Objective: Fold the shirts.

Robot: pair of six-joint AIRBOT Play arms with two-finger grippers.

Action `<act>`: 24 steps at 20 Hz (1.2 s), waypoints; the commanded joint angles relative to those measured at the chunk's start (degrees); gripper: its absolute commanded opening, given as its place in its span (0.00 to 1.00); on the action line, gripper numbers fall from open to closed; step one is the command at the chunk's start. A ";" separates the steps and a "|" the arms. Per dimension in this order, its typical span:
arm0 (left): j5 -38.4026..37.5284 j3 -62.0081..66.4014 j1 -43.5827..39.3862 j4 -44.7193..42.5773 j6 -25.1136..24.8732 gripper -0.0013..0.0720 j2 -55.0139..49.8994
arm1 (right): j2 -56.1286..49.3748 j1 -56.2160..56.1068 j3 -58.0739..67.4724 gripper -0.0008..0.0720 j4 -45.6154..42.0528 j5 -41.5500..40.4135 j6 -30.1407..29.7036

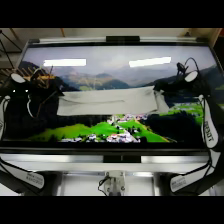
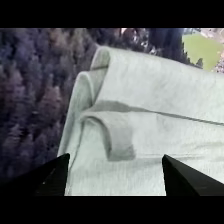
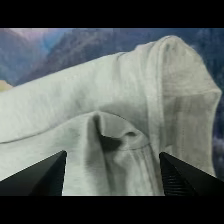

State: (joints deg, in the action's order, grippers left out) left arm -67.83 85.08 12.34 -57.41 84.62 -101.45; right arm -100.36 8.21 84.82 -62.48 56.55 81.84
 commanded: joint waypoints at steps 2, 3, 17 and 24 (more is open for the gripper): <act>-5.51 3.10 0.13 0.15 -0.96 0.98 -0.96 | -0.94 0.70 1.53 0.95 -9.46 7.54 -2.21; -6.43 3.19 0.07 0.35 -0.98 0.98 -0.48 | -1.40 0.48 1.53 0.95 -10.12 8.17 -2.29; -9.33 3.19 -5.57 2.45 -2.40 0.98 2.82 | -7.02 0.55 1.53 0.74 2.34 8.39 -3.23; -11.02 3.19 -10.88 5.33 -2.93 0.97 2.82 | -5.20 0.57 1.55 0.12 4.31 12.55 -7.17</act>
State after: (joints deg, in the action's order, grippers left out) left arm -77.43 88.20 3.57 -53.10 81.89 -98.65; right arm -106.89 8.71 86.24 -60.03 67.44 77.69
